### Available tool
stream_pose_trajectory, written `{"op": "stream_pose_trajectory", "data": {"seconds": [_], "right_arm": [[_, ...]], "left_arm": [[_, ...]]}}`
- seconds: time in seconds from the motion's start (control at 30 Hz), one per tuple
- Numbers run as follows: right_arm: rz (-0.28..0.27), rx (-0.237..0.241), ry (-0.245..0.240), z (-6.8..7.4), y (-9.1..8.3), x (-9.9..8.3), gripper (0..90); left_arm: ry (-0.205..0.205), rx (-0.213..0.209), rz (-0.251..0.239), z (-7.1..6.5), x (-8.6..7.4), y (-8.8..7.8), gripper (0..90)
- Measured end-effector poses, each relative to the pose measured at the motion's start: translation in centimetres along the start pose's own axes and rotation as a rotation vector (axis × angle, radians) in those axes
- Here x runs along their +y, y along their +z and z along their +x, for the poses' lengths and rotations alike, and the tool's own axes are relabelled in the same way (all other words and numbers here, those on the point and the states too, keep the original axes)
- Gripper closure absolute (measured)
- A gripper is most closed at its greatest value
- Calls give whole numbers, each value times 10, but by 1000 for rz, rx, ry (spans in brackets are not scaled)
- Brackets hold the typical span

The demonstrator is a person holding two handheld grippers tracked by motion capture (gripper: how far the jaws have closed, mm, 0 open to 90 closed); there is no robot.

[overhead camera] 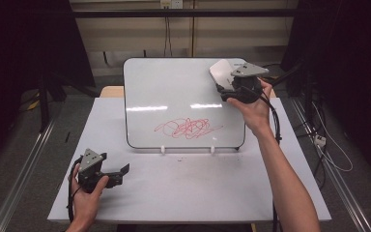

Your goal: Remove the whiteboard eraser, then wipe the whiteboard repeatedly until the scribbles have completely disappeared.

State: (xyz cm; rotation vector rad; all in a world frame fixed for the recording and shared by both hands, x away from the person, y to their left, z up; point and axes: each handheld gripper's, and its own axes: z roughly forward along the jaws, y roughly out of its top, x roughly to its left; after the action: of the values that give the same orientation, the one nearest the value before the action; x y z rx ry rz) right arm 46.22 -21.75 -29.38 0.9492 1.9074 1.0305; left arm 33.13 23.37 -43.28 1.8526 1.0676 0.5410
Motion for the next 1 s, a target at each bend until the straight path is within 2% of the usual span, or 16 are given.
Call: {"op": "stream_pose_trajectory", "data": {"seconds": [0.3,0.67,1.0], "right_arm": [[-8,15,3,4,-4,-7,315],[-11,33,1,12,-10,-15,315],[-5,43,-10,19,-13,-32,315]], "left_arm": [[7,15,-12,2,0,-4,55],[3,10,-11,3,-1,-3,55],[15,11,-3,1,-1,-4,53]]}}
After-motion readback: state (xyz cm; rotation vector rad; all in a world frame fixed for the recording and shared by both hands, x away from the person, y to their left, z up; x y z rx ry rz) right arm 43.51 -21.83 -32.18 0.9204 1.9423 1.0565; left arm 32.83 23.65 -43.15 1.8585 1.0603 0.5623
